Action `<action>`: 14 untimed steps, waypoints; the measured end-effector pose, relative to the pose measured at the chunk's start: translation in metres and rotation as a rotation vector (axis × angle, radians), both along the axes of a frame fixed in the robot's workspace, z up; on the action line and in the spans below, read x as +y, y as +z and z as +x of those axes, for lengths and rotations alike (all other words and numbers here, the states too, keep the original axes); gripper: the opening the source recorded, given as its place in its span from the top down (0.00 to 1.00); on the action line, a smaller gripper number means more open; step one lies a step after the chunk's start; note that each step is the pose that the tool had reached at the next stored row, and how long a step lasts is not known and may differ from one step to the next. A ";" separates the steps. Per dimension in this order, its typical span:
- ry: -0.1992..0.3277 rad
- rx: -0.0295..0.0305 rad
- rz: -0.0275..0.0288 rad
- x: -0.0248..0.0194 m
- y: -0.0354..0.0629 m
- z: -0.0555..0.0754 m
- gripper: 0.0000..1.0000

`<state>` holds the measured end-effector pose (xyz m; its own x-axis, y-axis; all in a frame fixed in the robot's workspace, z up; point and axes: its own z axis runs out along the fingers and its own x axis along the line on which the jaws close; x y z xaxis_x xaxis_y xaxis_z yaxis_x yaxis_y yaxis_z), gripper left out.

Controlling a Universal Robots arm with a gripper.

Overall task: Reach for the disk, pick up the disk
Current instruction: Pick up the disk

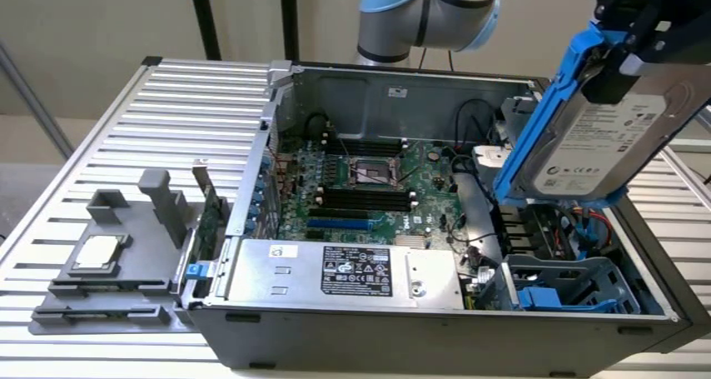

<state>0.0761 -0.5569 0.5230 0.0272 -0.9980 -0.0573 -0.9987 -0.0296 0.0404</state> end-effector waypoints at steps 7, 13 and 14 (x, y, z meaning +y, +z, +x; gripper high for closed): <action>0.000 -0.0002 0.0039 -0.0114 -0.0011 0.020 0.67; 0.000 -0.0003 0.0044 -0.0242 -0.0033 0.033 0.67; 0.000 -0.0003 0.0044 -0.0263 -0.0037 0.035 0.67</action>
